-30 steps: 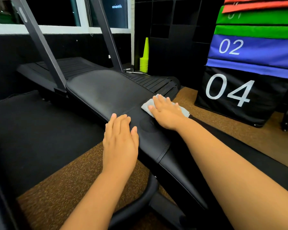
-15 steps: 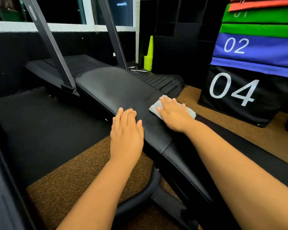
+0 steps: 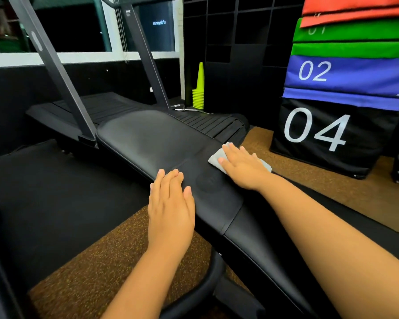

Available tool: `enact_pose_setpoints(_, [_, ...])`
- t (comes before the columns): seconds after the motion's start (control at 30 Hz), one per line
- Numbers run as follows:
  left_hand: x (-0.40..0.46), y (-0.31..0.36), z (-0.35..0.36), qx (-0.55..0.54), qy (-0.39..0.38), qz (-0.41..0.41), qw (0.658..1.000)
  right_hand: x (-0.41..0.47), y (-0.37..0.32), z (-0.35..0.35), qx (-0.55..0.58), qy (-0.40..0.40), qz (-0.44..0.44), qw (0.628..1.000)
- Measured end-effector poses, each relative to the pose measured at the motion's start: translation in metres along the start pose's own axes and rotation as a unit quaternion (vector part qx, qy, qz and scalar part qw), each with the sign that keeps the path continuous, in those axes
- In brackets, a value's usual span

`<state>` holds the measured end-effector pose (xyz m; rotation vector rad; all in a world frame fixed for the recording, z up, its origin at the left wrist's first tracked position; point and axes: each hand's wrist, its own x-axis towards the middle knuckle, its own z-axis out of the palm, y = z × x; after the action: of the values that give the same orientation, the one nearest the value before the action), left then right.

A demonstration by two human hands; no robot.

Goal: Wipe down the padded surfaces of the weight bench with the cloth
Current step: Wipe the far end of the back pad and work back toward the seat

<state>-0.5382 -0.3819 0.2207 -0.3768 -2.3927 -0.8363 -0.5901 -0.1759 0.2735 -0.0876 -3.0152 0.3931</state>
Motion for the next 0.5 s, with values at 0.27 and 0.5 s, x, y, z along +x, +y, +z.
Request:
enact_pose_setpoints(0.27, [-0.001,0.0,-0.004,0.019,-0.023,0.004,1.0,0.047,-0.003,-0.009,0.064,-0.026,0.078,0.995])
enact_pose_setpoints(0.5, [-0.001,0.001,-0.015,0.139,-0.061,0.055,0.987,0.033,0.024,-0.011,0.093,-0.038,0.087,0.991])
